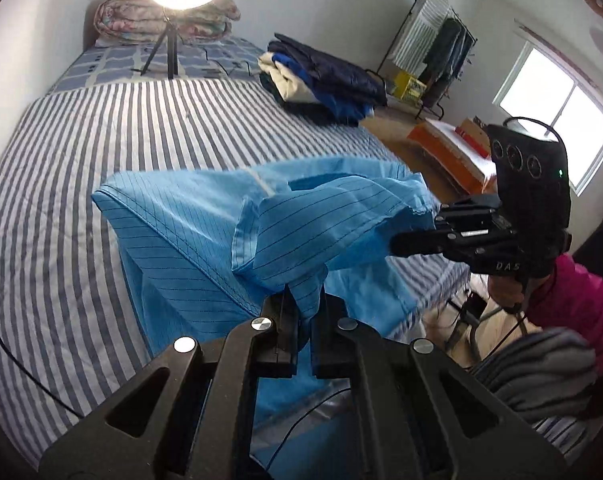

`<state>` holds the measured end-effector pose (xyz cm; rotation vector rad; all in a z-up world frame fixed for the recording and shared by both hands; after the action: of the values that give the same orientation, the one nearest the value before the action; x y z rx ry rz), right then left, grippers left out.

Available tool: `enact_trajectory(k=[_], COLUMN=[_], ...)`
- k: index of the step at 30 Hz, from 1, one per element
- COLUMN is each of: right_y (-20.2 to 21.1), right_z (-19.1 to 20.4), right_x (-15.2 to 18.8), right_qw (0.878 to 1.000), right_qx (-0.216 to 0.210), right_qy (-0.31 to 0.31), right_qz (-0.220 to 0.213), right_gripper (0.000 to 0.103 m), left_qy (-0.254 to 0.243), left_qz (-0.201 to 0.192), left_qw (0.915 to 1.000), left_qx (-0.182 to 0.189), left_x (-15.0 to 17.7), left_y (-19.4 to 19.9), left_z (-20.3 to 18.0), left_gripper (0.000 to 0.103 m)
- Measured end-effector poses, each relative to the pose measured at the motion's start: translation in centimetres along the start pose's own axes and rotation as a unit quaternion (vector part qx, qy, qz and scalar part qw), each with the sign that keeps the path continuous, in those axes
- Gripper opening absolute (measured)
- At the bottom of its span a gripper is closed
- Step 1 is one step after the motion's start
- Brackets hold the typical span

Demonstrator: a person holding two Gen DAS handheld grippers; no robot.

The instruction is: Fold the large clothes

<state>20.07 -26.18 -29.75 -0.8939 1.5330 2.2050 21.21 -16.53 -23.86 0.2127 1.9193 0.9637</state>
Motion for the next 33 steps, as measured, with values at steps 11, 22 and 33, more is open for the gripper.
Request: enact_trajectory(k=[11, 22, 33], right_y=[-1.9, 4.4, 4.1], right_z=[-0.5, -1.7, -9.0], right_x=[6.4, 8.6, 4.6], right_qw=[0.998, 0.996, 0.986], right_qx=[-0.014, -0.014, -0.021], right_qy=[-0.001, -0.006, -0.161], right_qz=[0.066, 0.087, 0.021], right_gripper=[0.007, 0.027, 0.065], left_qy=[-0.01, 0.031, 0.235], left_qz=[0.056, 0.02, -0.003], left_qw=[0.9984, 0.9988, 0.972], left_qx=[0.002, -0.033, 0.011], left_x=[6.1, 7.9, 4.3], left_y=[-1.3, 7.4, 3.7], left_z=[-0.7, 2.0, 13.2], left_gripper=[0.016, 0.062, 0.066])
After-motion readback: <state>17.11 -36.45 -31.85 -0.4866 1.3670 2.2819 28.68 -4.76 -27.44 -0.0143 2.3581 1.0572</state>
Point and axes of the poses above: each gripper's, at about its wrist camera, not at the fingertips, and y roughly against the way its jaws point, z to its left, x to its underside, the point moved 5 cm from there along -y, roughly the way its jaws point, and after that the axes turned 8 degrees about -y, right-handed, at the moved point
